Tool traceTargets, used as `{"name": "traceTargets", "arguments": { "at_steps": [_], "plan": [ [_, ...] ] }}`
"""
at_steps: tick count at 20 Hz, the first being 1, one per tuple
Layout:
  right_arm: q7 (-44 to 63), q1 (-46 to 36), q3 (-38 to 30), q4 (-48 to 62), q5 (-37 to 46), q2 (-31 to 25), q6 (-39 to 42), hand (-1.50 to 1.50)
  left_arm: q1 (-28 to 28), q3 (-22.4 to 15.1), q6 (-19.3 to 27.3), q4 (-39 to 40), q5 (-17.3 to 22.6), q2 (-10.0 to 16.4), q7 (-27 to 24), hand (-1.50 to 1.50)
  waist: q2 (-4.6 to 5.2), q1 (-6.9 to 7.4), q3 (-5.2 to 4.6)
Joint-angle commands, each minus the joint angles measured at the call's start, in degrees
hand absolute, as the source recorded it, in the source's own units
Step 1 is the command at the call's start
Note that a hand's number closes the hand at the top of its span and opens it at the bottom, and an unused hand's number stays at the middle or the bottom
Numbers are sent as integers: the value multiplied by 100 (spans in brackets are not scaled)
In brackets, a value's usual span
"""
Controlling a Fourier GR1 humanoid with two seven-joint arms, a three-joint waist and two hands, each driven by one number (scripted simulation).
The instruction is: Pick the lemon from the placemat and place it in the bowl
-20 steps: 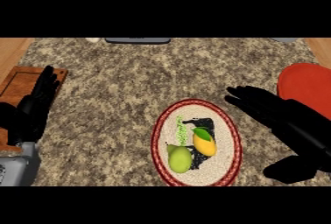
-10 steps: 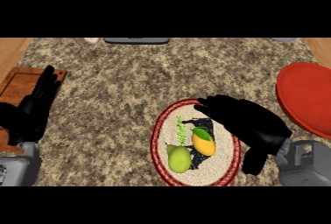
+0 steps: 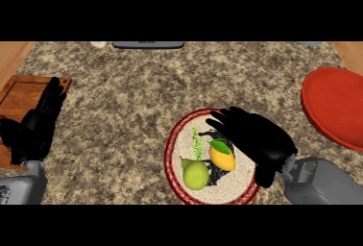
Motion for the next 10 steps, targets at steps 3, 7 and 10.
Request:
{"name": "traceTargets", "arguments": {
  "at_steps": [3,7,10],
  "plan": [
    [-670,292,109,472,1052,283,-777,-150,-76,272,-240,21,80,73,-10,0,1,-17,1],
    [-854,685,-153,413,1208,357,-544,-150,-75,268,-216,-68,-85,-51,148,0,-5,-35,0],
    [-806,677,22,723,1407,728,-461,-150,-396,294,-206,632,-238,-142,-223,0,3,-49,-1]
  ]
}}
